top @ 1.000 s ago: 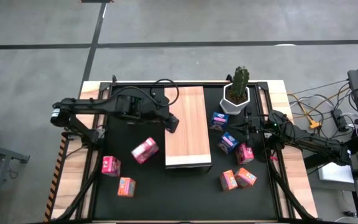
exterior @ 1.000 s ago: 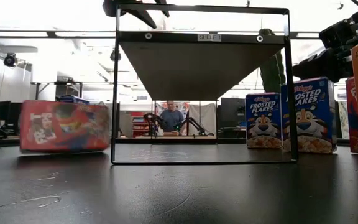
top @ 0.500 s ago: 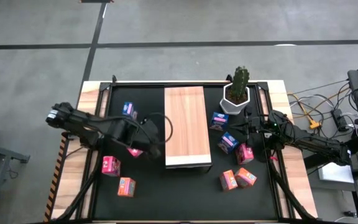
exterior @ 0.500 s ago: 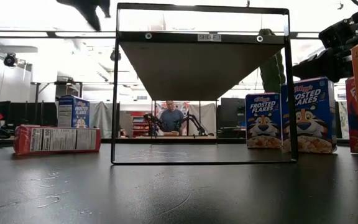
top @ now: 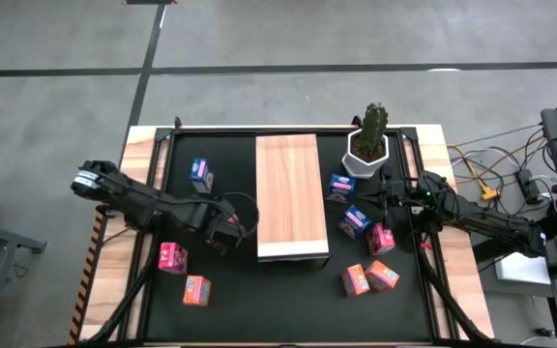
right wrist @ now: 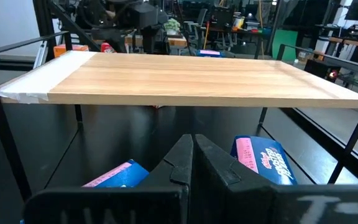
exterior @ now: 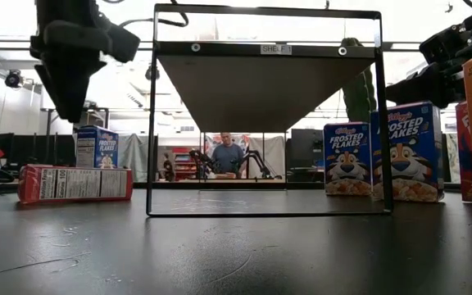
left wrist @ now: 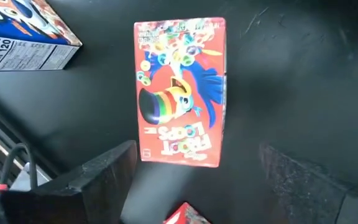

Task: Stack cereal on shelf
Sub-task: Put the top left red cereal box on the shelf

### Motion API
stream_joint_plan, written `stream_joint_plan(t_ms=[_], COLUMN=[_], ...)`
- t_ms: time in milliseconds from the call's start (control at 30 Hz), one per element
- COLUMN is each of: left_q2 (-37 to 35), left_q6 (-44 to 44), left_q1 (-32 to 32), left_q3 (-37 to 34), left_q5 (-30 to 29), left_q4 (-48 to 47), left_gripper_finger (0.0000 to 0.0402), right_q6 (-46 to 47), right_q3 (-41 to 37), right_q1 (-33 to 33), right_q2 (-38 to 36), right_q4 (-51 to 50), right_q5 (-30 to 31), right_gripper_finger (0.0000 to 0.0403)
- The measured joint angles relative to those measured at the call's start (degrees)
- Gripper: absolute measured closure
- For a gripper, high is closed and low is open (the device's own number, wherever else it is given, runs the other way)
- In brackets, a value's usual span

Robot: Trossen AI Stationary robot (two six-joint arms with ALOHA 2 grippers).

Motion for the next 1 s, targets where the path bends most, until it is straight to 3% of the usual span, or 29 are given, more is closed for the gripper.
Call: stream_joint_plan(t_ms=[200,400,667,1000], left_q2=[-0.2,-0.25,-0.31,-7.47], left_q6=[-0.13,-1.18,-3.28,5.6], left_q1=[-0.35,-0.31,-0.27,6.99], left_q3=[-0.17,-2.92,-3.93,-14.29], left_q5=[1.31,3.92,1.17,3.91], left_q4=[0.06,0.19,2.1,14.95], left_gripper_finger=[0.006,0.0007,0.0052,0.0056], right_q6=[0.19,0.19,1.55,1.17], right_q3=[-0.02,-0.02,-0.02,-0.02], right_q1=[-0.01,-0.01,-0.01,-0.01], right_q2=[0.0,-0.02,-0.02,0.0], right_q4=[0.02,0.33,0.42,0.94], right_q5=[0.02,0.02,0.02,0.04], right_gripper_finger=[0.0394,0.0394,0.0394,0.0394])
